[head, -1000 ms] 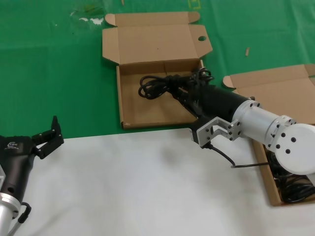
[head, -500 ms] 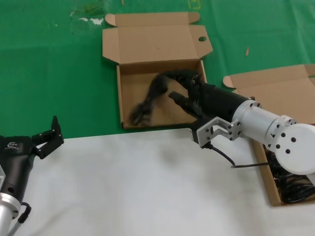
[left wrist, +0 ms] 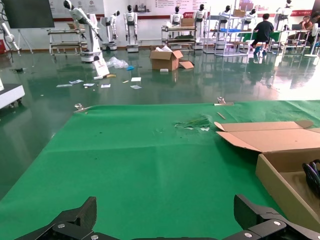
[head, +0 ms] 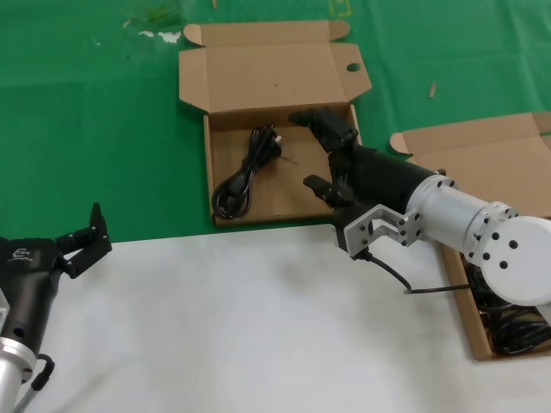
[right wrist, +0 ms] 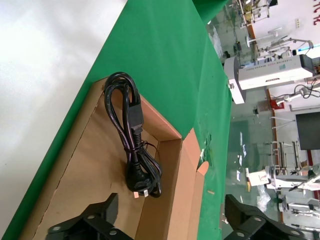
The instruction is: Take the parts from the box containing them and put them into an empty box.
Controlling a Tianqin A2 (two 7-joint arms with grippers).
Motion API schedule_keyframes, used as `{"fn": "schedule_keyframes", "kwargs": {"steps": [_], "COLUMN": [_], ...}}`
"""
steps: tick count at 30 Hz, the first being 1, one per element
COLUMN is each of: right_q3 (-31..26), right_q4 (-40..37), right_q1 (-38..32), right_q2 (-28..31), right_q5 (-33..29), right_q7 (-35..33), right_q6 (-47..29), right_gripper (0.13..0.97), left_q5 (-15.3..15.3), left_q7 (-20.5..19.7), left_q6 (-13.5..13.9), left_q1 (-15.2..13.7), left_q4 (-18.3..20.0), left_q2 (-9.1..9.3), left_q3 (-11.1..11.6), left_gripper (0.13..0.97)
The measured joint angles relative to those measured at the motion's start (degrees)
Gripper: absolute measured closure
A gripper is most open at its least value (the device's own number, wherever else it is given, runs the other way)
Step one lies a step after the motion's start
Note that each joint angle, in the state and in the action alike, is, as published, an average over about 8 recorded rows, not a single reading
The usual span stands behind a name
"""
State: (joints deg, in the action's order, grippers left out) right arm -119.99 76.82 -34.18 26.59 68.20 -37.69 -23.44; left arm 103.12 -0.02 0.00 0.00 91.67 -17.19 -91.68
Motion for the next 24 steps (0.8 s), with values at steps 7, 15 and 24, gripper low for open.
{"fn": "schedule_keyframes", "kwargs": {"steps": [7, 15, 24], "right_q3": [0.0, 0.0, 0.0], "right_q4": [0.0, 0.0, 0.0], "right_q1": [0.0, 0.0, 0.0], "right_q2": [0.0, 0.0, 0.0], "right_q5": [0.0, 0.0, 0.0], "right_q7": [0.0, 0.0, 0.0], "right_q6": [0.0, 0.0, 0.0], "right_gripper": [0.321, 0.247, 0.157], "left_q5": [0.0, 0.0, 0.0], "left_q7": [0.0, 0.0, 0.0], "left_q6": [0.0, 0.0, 0.0], "left_q1": [0.0, 0.0, 0.0], "left_q4": [0.0, 0.0, 0.0], "left_q2": [0.0, 0.0, 0.0], "left_q3": [0.0, 0.0, 0.0], "left_gripper": [0.132, 0.132, 0.132]}}
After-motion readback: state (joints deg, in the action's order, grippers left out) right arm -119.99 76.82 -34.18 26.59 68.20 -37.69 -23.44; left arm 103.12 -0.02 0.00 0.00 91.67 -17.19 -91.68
